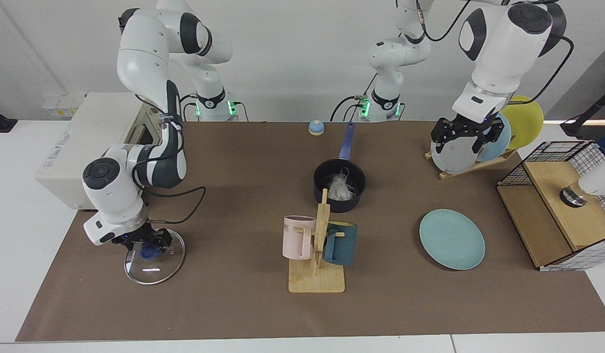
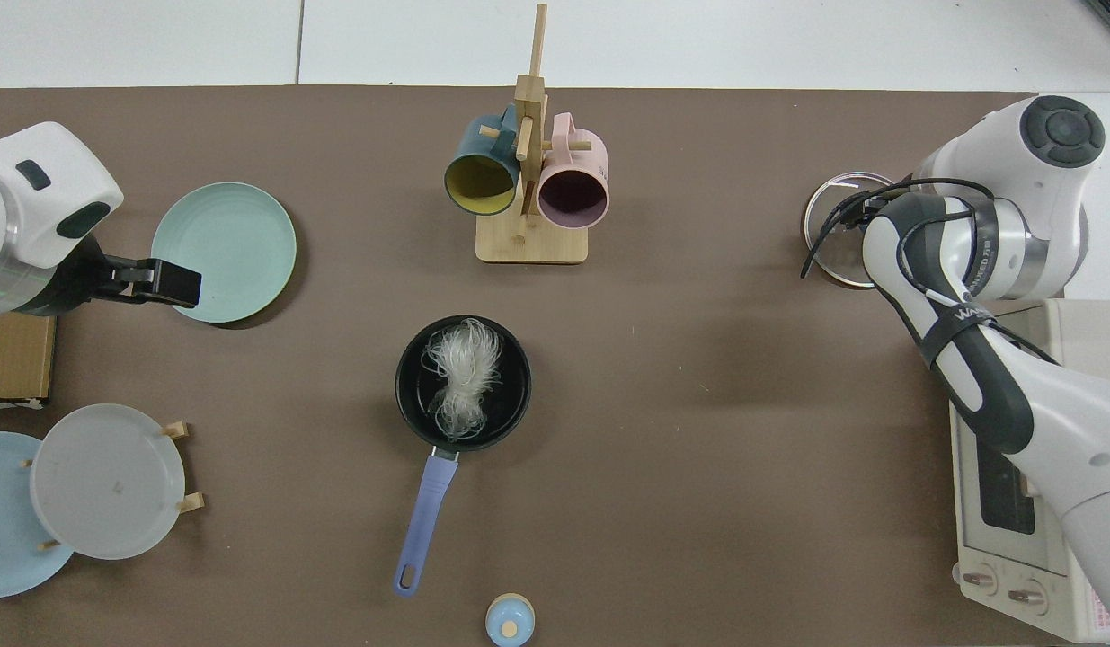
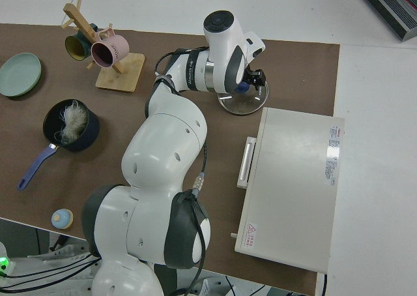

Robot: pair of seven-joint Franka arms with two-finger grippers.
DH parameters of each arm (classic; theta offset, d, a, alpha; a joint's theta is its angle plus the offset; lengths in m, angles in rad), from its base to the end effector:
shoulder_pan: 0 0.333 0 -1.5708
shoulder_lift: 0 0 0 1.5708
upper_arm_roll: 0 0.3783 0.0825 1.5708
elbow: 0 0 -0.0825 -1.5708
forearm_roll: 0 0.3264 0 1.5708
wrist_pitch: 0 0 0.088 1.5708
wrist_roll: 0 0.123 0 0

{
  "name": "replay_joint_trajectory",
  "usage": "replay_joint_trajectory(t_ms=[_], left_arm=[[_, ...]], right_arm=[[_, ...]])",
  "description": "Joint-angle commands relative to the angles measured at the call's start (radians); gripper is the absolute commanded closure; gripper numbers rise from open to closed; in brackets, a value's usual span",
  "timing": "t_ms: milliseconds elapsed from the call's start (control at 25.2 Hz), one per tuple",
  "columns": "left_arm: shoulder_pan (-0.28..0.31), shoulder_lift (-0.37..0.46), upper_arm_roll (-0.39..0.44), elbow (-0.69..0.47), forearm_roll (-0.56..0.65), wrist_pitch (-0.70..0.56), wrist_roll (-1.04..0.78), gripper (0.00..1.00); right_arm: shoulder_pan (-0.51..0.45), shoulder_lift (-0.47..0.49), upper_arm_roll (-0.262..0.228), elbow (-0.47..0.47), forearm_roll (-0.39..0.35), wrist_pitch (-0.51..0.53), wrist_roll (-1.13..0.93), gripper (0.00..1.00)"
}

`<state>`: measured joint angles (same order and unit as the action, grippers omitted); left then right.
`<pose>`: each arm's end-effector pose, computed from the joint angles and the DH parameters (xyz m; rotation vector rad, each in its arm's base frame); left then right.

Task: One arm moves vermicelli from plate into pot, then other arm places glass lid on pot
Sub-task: 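Grasp the glass lid by its rim with the right gripper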

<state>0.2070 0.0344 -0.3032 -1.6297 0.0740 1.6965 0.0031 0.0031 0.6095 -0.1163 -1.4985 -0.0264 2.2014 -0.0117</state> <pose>0.5183 -0.0385 0.6409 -3.0750 0.1647 -0.0568 0.7030 -0.0627 0.3878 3.0436 -0.0958 0.1393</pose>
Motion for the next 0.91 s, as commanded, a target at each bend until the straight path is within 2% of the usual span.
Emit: replay_joint_trajectory(t_ms=[0,40,79,199,278,357,397,437,516,596,874], left_arm=[[0.015,-0.008,-0.008,0.002,-0.002,-0.018,0.021,0.0],[0.015,-0.008,-0.008,0.002,-0.002,-0.02,0.021,0.0],[0.008,-0.007,0.001,0.004,-0.002,-0.02,0.023,0.0],[0.0,-0.008,0.013,0.004,0.0,-0.014,0.055,0.0],[-0.001,-0.007,0.016,0.004,-0.003,0.0,0.08,0.0],[-0.012,-0.005,0.036,0.002,-0.005,0.009,0.103,0.0],[-0.038,-0.005,0.076,0.004,-0.005,0.02,0.109,0.0],[-0.087,-0.005,0.129,0.002,-0.005,0.031,0.115,0.0],[-0.226,-0.005,0.28,0.004,-0.005,0.037,0.12,0.0],[-0.306,-0.007,0.376,0.002,-0.006,0.037,0.12,0.0],[-0.319,-0.013,0.378,0.002,-0.016,0.025,0.114,0.0]], right_arm=[[-0.011,-0.017,0.007,-0.032,0.006,0.035,-0.047,0.02],[-0.011,-0.016,0.007,-0.032,0.006,0.035,-0.047,0.07],[-0.012,-0.016,0.007,-0.032,0.006,0.035,-0.048,0.16],[-0.012,-0.017,0.007,-0.032,0.005,0.035,-0.053,0.53],[-0.011,-0.017,0.007,-0.032,0.005,0.034,-0.054,0.68],[-0.011,-0.016,0.007,-0.032,0.005,0.032,-0.054,0.71],[-0.011,-0.016,0.007,-0.032,0.005,0.032,-0.054,0.71],[-0.011,-0.017,0.007,-0.032,0.005,0.031,-0.054,0.71],[-0.009,-0.019,0.007,-0.029,0.005,0.024,-0.053,0.71],[0.001,-0.031,0.007,-0.02,0.006,0.008,-0.05,0.71],[0.04,-0.099,0.007,-0.017,0.008,-0.065,-0.024,0.69]])
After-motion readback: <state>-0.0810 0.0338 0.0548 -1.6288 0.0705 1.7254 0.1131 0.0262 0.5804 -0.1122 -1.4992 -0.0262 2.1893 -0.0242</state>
